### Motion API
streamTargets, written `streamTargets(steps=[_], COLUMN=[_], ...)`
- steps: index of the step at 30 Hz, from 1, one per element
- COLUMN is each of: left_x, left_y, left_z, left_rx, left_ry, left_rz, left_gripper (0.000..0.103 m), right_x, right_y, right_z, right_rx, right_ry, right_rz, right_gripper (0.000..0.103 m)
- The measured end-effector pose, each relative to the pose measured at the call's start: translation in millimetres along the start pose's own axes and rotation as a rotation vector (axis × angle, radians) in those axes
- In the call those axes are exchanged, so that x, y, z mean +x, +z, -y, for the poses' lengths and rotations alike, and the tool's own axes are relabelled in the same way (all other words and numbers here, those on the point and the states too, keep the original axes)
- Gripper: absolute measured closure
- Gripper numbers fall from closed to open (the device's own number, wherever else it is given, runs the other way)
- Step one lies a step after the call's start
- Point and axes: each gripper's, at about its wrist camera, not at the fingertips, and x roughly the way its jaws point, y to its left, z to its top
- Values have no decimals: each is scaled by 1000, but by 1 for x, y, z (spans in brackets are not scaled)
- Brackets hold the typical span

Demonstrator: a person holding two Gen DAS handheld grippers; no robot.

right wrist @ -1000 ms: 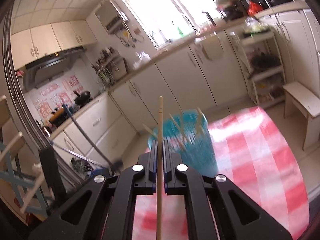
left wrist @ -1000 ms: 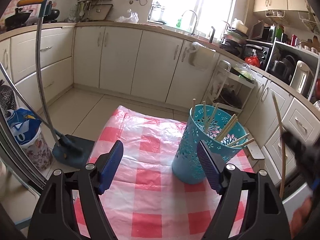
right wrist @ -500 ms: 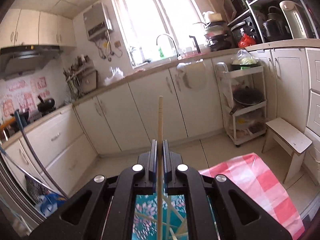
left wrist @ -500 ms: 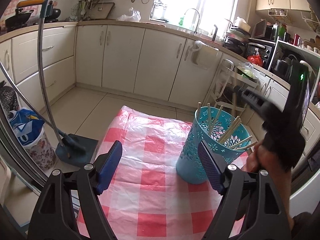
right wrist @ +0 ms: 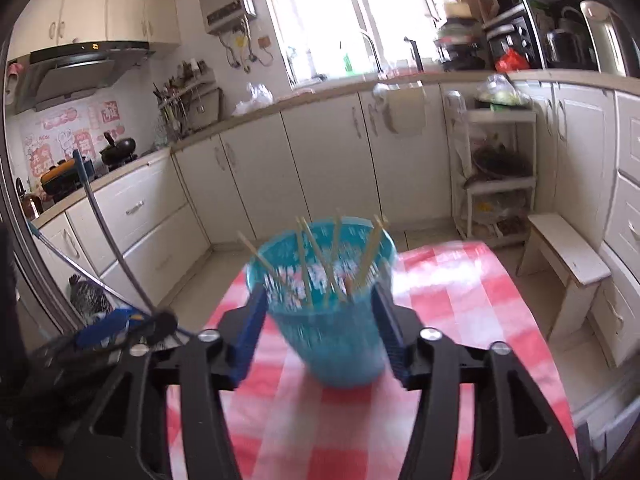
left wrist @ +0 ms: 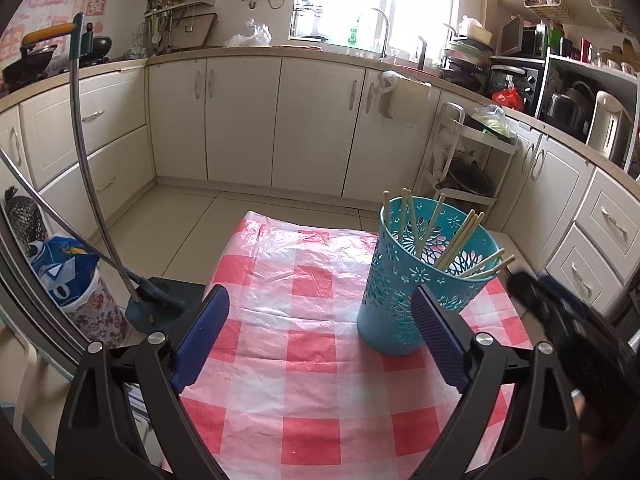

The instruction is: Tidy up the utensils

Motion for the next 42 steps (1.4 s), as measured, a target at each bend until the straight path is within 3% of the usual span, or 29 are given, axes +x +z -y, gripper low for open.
streamTargets(steps=[2,5,9,13,19,31,42], left_x=[-1,-3,-6,-11,-29,-160,-294], left_y=[-2,-5,-11,-18,-34,-61,-100], left_z=[5,10,14,14,10,8,0], left_rx=[18,39,81,101,84,123,119], left_ry=[10,23,46,77,110,121,121], left_rz=[1,-3,2,-13,-96,-104,-121], left_gripper=[11,8,8,8,8,8,8], right_x=[-8,5,23,14,-10,-138,-249], right_y=[-14,-45,-56,-53,-56,-69,-81], right_z=[4,16,19,5,-3,-34,-74], right_rx=[-1,32,64,52,47,26,2], right_ry=[-29,-79,-90,-89,-99,-67,-24], right_rz=[-41,-187,-315,-303,-291,-237,-266], right_gripper=[37,37,36,20,16,8,8])
